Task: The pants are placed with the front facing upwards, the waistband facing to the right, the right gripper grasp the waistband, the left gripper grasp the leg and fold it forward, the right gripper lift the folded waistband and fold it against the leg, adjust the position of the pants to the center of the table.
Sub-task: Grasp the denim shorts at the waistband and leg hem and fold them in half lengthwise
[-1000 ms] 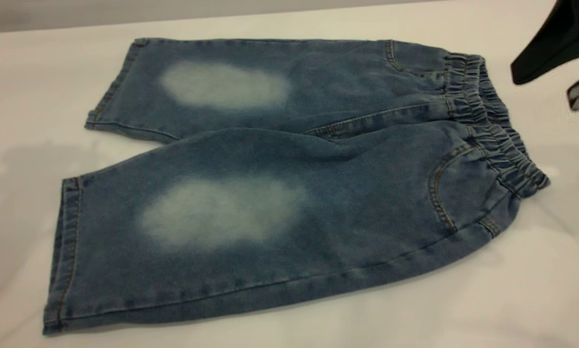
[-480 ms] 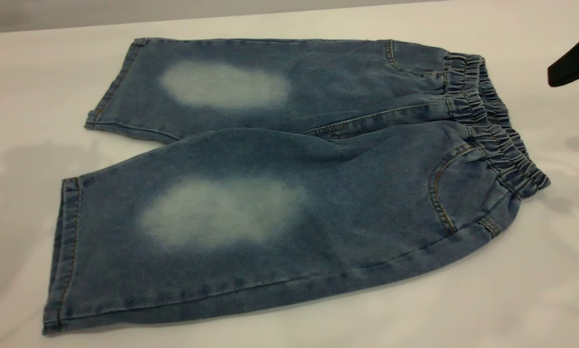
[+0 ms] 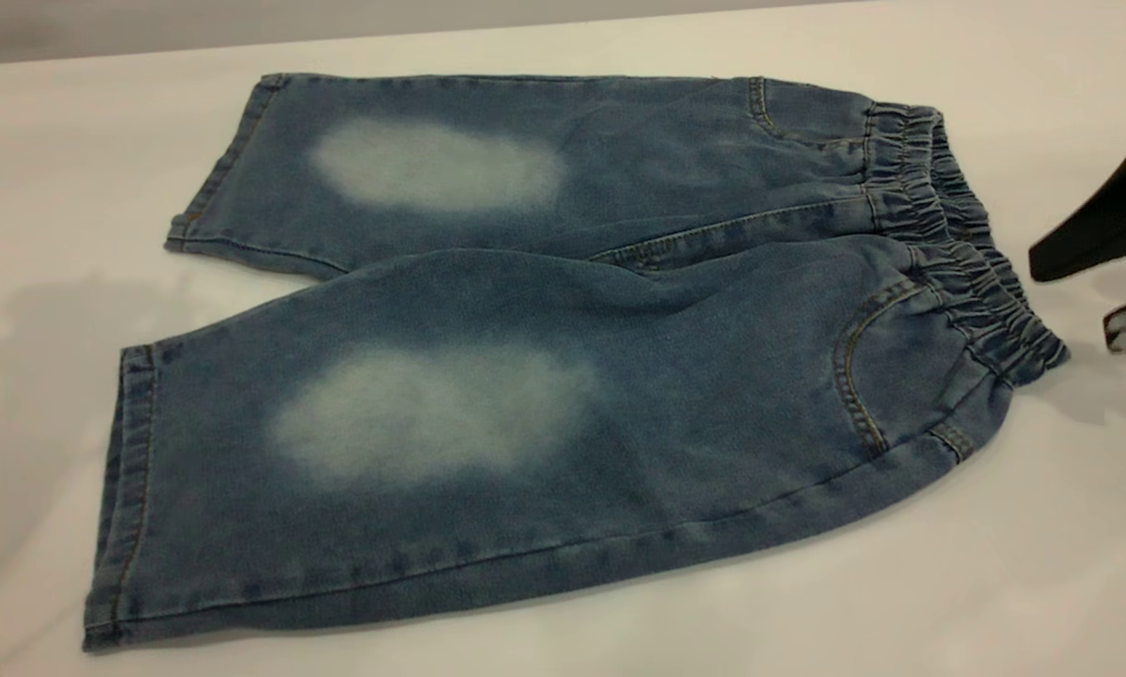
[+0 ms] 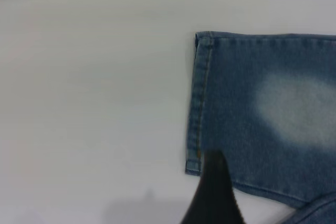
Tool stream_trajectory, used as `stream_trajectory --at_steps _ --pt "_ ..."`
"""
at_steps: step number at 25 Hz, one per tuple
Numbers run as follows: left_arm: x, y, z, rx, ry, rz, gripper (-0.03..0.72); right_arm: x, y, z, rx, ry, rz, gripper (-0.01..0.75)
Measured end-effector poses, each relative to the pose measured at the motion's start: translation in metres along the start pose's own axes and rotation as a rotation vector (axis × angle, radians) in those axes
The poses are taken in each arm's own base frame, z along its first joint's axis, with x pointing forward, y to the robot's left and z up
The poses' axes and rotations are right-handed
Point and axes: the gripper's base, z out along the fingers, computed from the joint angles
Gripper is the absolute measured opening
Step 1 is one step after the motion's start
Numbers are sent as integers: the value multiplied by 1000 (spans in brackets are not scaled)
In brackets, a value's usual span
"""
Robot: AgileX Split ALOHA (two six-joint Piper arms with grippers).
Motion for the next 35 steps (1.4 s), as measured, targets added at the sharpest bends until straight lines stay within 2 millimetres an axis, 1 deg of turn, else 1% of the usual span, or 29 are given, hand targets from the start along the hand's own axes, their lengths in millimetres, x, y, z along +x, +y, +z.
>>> stream_trajectory --at_steps 4,11,16,24,35 --pt "0 0 0 0 0 0 494 0 -2 2 2 -7 -4 511" --pt "0 0 0 0 0 0 494 3 -11 11 18 17 14 511" --pt "0 0 0 0 0 0 494 1 -13 11 41 1 9 511" --pt "0 0 0 0 0 -1 494 -1 -13 11 32 -25 4 511" --pt "0 0 0 0 0 -1 494 0 -15 13 37 -20 9 511"
